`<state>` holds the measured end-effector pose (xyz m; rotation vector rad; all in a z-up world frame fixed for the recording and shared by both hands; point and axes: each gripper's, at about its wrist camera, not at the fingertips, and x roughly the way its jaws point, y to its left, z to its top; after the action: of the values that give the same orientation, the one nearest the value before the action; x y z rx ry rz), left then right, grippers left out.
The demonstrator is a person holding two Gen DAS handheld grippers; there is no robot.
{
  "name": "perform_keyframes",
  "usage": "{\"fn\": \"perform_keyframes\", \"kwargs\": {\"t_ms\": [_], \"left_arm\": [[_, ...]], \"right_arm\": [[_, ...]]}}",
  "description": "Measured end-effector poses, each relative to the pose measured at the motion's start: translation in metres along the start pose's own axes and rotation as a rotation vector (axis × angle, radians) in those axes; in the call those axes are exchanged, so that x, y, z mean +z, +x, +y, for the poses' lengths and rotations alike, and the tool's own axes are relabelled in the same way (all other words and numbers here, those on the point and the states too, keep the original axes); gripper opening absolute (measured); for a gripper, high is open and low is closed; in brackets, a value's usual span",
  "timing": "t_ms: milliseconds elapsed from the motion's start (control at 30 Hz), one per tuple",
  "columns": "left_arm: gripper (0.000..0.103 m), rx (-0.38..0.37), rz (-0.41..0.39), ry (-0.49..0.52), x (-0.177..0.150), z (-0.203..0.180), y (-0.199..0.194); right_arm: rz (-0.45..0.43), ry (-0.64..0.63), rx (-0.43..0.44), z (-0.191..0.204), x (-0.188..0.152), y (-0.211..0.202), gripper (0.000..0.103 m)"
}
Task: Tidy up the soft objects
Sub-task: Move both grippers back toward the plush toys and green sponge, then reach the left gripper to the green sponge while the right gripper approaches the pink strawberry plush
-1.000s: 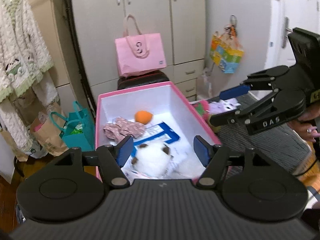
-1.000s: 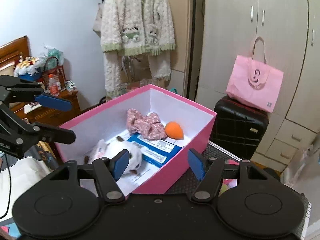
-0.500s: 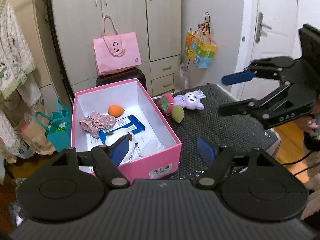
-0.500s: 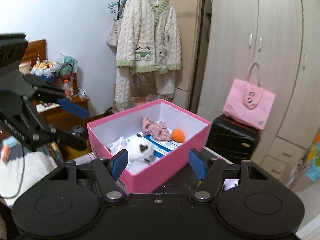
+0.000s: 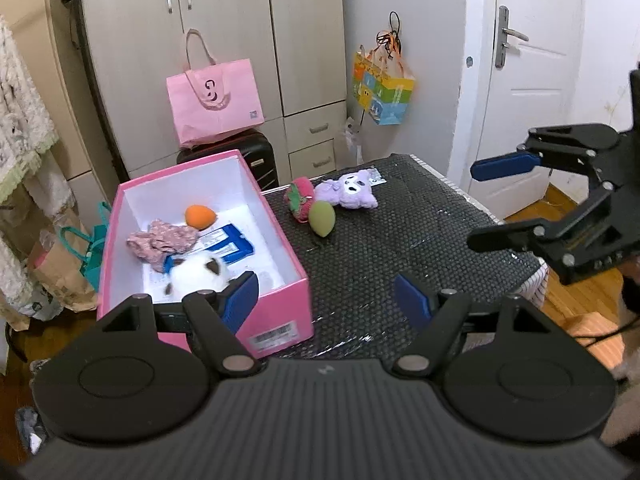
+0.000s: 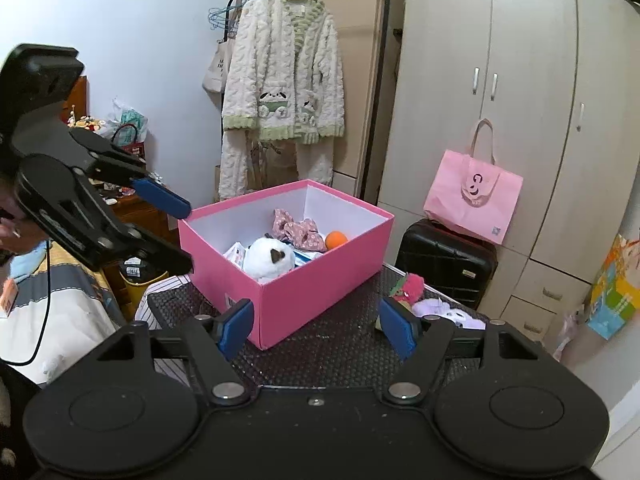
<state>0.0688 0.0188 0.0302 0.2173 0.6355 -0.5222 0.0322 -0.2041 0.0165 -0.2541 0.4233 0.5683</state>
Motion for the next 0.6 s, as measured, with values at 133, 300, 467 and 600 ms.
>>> {"fn": "perform_keyframes", "kwargs": {"t_ms": [133, 300, 467, 600], "left_arm": [[0.075, -0.018, -0.041, -0.001, -0.002, -0.013, 0.017], [0.075, 0.018, -0.140, 0.024, -0.004, -0.030, 0.034], [0.075, 0.044, -0.220, 0.050, 0.001, -0.048, 0.058], [0.075, 0.045, -0.229, 0.025, 0.008, -0.053, 0.086]], "right_arm": [[-0.008, 0.045, -0.005, -0.009, -0.010, 0.000, 0.075], [-0.021, 0.086, -0.031, -0.028, -0.023, 0.012, 0.075], [-0.027, 0.128, -0.059, -0.052, -0.027, 0.030, 0.075], [-0.031, 0.144, -0.078, -0.071, -0.027, 0.044, 0.074]]}}
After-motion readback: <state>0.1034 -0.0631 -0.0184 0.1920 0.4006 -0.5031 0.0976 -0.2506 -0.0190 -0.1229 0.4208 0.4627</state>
